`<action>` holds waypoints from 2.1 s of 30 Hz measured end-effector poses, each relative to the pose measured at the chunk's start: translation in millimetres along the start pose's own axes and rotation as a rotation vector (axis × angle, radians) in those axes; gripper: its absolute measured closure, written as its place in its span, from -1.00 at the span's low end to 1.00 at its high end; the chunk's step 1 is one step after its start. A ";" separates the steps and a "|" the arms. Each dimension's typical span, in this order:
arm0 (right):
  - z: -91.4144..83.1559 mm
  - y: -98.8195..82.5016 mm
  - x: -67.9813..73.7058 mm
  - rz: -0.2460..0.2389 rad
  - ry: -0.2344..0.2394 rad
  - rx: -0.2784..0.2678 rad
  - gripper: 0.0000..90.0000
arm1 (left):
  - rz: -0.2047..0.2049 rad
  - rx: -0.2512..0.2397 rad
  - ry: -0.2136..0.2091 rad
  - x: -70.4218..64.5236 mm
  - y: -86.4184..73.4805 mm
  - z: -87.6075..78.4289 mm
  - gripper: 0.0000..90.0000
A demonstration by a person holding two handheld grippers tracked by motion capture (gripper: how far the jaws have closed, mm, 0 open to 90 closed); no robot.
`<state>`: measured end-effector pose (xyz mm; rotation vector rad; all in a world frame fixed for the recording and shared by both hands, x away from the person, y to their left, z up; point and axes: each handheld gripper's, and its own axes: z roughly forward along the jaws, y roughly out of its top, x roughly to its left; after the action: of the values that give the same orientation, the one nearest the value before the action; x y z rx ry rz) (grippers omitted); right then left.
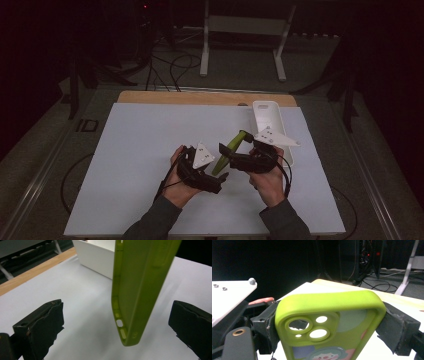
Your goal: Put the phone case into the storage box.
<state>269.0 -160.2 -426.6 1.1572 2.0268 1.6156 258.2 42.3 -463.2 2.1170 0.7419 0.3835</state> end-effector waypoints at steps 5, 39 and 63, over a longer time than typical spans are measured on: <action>0.7 1.8 1.3 -0.005 -0.001 0.007 -0.64 | -0.010 -0.009 0.005 3.6 -0.3 -2.4 -1.00; 2.5 17.2 -4.8 -0.020 -0.026 0.019 -0.64 | -0.045 -0.023 0.016 23.4 -5.4 -20.2 -1.00; 3.4 28.3 -14.4 -0.037 -0.068 0.025 -0.65 | -0.082 -0.037 0.046 39.6 -14.5 -32.9 -1.00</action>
<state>291.6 -167.3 -405.2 1.1606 2.0192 1.5165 267.0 94.4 -454.6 2.0418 0.8391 0.4001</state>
